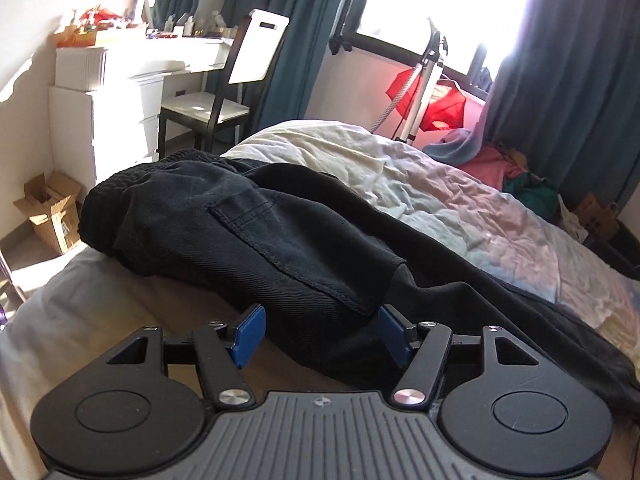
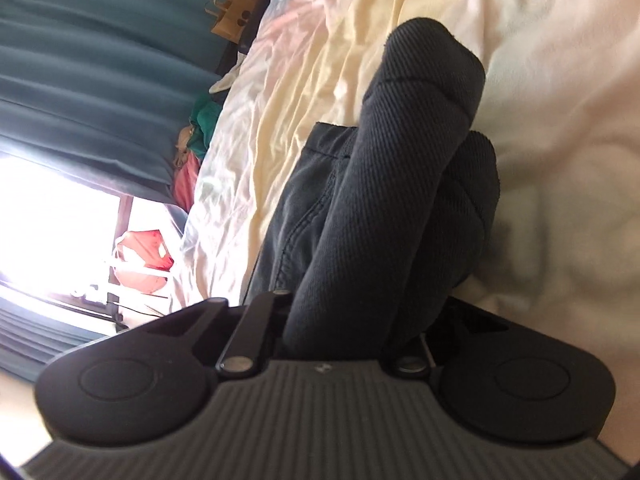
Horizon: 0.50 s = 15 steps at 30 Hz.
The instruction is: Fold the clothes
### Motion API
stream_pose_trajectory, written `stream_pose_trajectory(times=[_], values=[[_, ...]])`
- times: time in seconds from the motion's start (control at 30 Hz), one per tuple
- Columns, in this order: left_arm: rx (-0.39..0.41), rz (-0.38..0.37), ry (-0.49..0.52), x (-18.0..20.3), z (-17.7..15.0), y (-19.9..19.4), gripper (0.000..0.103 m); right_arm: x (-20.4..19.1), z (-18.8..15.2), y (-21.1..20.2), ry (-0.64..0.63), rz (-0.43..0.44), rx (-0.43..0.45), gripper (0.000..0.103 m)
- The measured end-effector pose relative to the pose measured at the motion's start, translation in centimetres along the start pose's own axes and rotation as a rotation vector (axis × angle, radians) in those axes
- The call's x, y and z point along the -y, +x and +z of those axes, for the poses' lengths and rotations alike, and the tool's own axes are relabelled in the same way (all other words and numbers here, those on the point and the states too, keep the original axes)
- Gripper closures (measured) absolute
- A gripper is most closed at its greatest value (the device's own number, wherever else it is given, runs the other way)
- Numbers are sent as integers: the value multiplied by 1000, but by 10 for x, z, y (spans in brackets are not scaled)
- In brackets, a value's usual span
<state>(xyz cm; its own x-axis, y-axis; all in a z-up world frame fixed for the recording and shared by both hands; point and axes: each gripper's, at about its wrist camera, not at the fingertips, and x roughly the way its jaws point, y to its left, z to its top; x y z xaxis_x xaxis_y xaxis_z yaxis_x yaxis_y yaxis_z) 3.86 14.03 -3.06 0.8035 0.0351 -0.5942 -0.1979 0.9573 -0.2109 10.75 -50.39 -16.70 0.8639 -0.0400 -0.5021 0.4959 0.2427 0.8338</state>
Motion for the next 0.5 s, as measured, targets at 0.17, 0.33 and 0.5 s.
stream_pose_trajectory(times=[0.17, 0.33, 0.5], values=[[100, -2, 135, 34, -10, -10, 33, -1, 0, -6, 4, 16, 30, 92], [94, -50, 230, 68, -1, 6, 30, 2, 2, -8, 18, 28, 38, 93], [87, -123, 324, 113, 10, 44, 24, -1, 6, -4, 19, 26, 40, 93]])
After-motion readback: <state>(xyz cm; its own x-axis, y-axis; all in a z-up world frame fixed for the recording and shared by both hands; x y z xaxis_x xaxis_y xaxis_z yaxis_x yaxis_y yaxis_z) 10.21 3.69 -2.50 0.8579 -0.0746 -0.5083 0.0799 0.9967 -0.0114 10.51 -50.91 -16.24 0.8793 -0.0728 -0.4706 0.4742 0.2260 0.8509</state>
